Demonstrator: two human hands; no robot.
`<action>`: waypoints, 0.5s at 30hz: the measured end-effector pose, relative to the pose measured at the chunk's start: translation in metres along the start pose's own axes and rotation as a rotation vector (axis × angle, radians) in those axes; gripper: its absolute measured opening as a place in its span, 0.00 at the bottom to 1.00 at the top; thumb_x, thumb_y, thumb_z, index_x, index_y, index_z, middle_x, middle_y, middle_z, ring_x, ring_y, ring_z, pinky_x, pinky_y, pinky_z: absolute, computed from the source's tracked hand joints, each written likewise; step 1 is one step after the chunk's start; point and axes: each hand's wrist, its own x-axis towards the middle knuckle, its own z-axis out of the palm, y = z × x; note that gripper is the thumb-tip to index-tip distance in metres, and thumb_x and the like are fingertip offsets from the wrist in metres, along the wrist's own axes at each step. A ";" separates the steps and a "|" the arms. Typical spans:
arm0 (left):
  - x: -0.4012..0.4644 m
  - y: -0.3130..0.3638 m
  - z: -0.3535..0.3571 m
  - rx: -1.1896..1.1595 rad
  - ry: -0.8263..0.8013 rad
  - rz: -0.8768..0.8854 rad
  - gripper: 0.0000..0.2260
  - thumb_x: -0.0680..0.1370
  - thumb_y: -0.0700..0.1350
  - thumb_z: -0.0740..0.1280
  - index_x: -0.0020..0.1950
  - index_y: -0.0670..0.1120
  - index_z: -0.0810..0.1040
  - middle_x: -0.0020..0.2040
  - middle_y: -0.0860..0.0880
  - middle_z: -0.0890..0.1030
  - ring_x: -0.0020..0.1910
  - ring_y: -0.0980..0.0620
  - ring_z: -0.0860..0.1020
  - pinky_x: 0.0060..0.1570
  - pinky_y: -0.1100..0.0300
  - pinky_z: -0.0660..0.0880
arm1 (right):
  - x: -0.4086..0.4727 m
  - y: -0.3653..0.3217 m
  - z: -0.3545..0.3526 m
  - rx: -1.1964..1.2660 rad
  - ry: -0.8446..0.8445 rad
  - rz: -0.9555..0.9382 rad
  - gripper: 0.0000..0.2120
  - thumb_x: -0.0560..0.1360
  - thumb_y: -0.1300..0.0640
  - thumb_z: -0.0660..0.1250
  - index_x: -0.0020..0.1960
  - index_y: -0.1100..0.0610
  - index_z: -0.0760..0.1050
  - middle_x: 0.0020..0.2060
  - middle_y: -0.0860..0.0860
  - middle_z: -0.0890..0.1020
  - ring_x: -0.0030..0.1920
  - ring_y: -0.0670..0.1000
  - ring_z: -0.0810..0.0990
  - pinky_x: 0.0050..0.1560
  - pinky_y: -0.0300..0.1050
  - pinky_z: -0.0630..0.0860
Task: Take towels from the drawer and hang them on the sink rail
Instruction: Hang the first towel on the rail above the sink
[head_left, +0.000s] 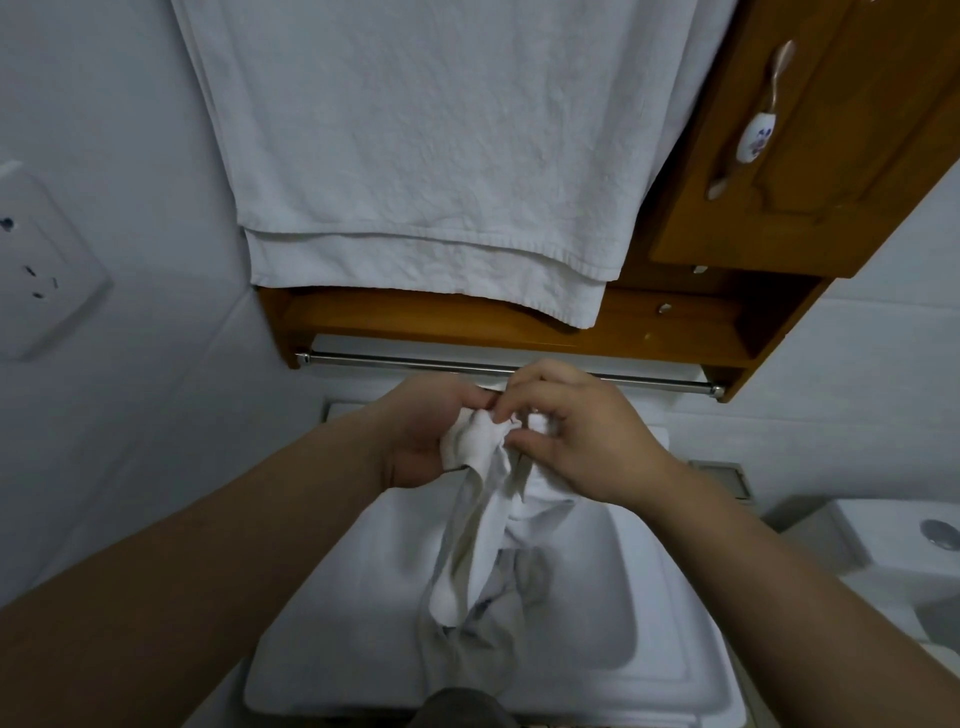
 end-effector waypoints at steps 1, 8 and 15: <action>0.001 0.000 -0.002 -0.011 -0.001 0.007 0.16 0.79 0.40 0.62 0.64 0.33 0.76 0.56 0.36 0.79 0.52 0.39 0.79 0.51 0.48 0.78 | 0.000 0.002 0.001 0.018 0.007 0.008 0.09 0.72 0.56 0.75 0.51 0.47 0.82 0.54 0.41 0.80 0.52 0.42 0.79 0.51 0.44 0.77; -0.001 0.006 -0.015 -0.055 -0.016 0.066 0.15 0.80 0.43 0.65 0.63 0.36 0.77 0.59 0.38 0.82 0.58 0.42 0.81 0.54 0.52 0.80 | -0.007 0.014 0.008 0.060 0.087 0.094 0.06 0.73 0.58 0.74 0.48 0.49 0.83 0.45 0.36 0.82 0.46 0.39 0.79 0.46 0.32 0.72; -0.003 0.005 -0.019 -0.120 -0.065 0.126 0.19 0.74 0.42 0.70 0.64 0.38 0.78 0.61 0.41 0.81 0.58 0.47 0.81 0.52 0.58 0.81 | -0.010 0.017 0.013 0.252 0.203 0.252 0.11 0.74 0.63 0.72 0.45 0.46 0.81 0.42 0.37 0.83 0.46 0.40 0.81 0.45 0.29 0.72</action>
